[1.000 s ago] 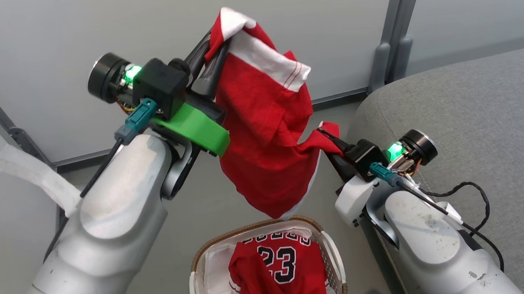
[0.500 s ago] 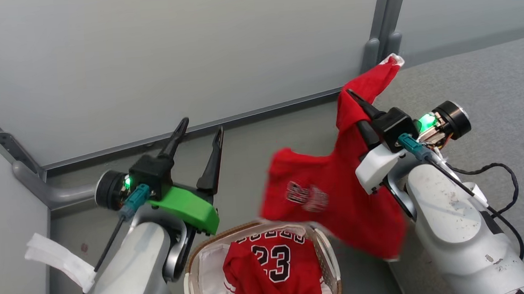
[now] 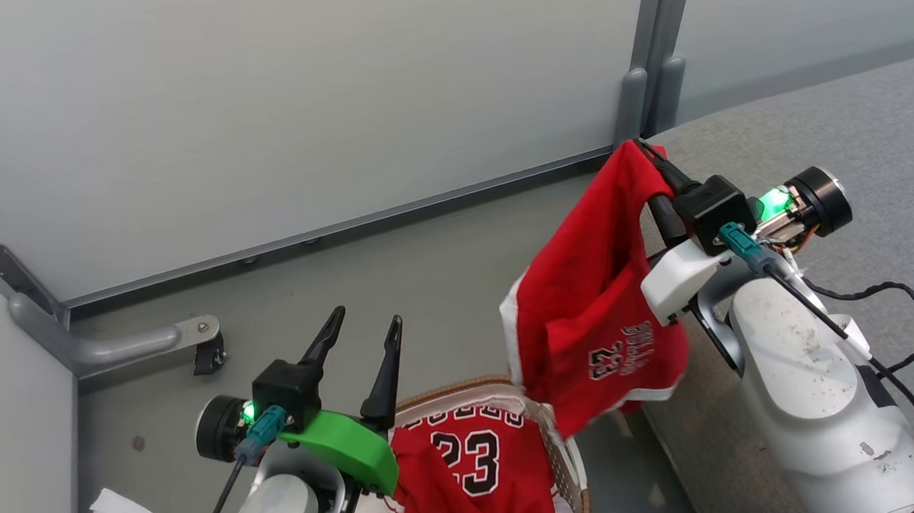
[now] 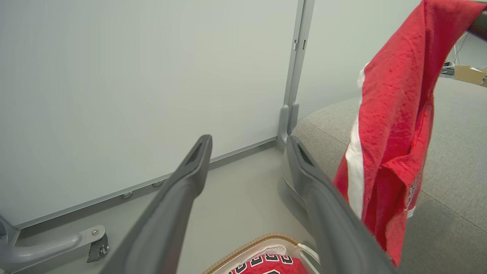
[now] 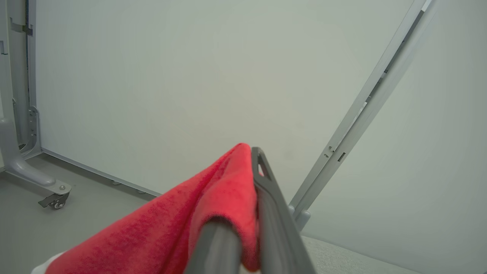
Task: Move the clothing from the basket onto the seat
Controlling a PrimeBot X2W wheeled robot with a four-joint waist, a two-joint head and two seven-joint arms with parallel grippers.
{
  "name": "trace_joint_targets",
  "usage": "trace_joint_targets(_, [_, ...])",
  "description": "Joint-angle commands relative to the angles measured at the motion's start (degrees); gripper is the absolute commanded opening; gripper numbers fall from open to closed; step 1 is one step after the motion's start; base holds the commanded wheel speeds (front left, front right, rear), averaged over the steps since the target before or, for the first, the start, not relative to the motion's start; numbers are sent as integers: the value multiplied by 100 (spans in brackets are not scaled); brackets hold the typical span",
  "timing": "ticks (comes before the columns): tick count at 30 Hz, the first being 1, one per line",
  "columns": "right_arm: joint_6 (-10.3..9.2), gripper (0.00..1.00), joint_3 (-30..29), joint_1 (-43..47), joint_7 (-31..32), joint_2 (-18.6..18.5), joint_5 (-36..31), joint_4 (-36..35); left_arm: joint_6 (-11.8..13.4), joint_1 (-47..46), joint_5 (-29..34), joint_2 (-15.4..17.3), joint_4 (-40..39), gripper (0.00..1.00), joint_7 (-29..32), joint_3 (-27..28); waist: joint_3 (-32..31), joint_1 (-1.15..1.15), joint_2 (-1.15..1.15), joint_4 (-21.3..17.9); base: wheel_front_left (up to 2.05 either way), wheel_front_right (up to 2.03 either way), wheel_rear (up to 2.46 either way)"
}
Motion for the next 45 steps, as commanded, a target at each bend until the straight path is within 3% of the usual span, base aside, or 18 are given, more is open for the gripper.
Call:
trace_joint_targets(1, [-6, 0, -46, 30, -14, -17, -35, -18, -42, 124, 67, -32, -6, 100, -20, 56, 2, 0, 0, -31, 0, 0, 0])
trace_joint_targets(8, [-7, 0, -167, -52, -14, -76, -135, 12, -114, 320, 253, -206, -60, 100, -20, 223, 49, 0, 0, -320, 0, 0, 0])
trace_joint_targets(23, [-7, 0, -227, -314, -14, -365, -186, -41, -212, 340, 498, -372, -245, 100, -14, 215, 440, 0, 0, -1633, 0, 0, 0])
trace_joint_targets(29, [-7, 0, -202, -508, -14, -484, -185, -45, -234, 202, 594, -375, -305, 100, -14, 228, 656, 0, 0, -1953, 0, 0, 0])
trace_joint_targets(37, [-7, 0, -466, -653, -14, -512, -117, 4, -243, 15, 660, -377, -369, 100, -14, 159, 1064, 0, 0, -1892, 0, 0, 0])
trace_joint_targets(45, [-7, 0, -780, -1595, -14, -768, -90, 224, -245, -337, 776, -328, -469, 100, -14, 24, 1812, 0, 0, -1399, 0, 0, 0])
